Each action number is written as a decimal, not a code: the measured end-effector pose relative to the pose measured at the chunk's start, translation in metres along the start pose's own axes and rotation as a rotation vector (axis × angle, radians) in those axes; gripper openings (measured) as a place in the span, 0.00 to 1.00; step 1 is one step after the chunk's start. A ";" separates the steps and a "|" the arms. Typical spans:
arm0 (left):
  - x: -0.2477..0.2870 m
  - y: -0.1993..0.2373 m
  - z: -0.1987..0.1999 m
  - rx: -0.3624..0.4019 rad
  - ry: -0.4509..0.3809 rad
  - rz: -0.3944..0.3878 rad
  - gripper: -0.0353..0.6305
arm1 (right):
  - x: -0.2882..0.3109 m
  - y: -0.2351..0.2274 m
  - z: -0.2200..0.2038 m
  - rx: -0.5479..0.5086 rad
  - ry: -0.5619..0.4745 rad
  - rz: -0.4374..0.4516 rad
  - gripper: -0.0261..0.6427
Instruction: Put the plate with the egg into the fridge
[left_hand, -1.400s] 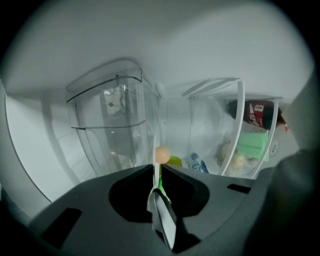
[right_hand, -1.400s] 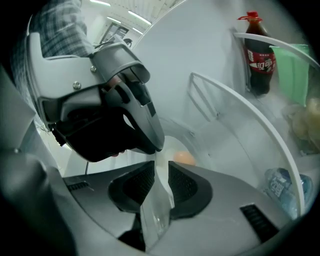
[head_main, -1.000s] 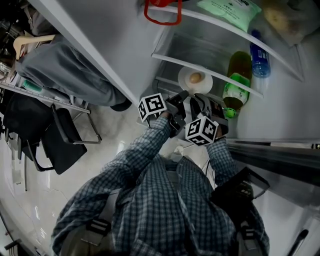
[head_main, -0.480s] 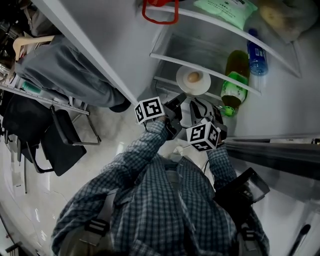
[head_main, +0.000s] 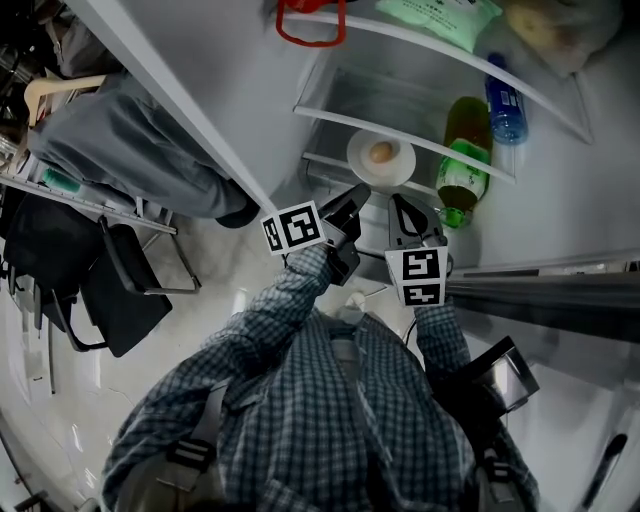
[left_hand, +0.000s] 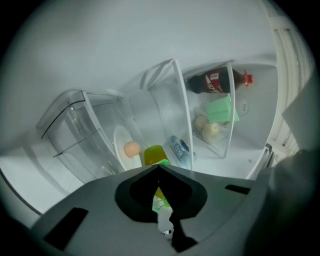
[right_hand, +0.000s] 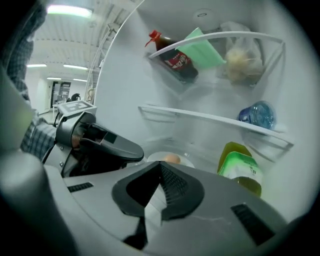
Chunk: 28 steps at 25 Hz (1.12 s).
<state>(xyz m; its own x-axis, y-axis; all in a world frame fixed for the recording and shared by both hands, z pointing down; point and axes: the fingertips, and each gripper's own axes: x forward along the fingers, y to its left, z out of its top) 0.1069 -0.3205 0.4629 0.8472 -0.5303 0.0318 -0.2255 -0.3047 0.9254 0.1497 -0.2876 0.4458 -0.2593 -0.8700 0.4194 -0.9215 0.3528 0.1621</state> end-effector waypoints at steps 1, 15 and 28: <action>0.000 -0.004 -0.001 0.025 0.004 -0.005 0.06 | -0.002 -0.001 0.001 0.021 -0.006 -0.005 0.05; 0.005 -0.053 -0.011 0.438 0.059 0.008 0.06 | -0.020 -0.008 0.006 0.156 -0.081 -0.014 0.05; 0.002 -0.075 -0.016 0.739 0.053 0.038 0.06 | -0.032 -0.006 0.021 0.218 -0.174 0.000 0.05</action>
<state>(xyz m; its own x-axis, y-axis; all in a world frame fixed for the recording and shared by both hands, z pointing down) 0.1327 -0.2864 0.3998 0.8500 -0.5183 0.0942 -0.5046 -0.7496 0.4284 0.1576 -0.2695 0.4123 -0.2876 -0.9227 0.2565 -0.9571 0.2867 -0.0418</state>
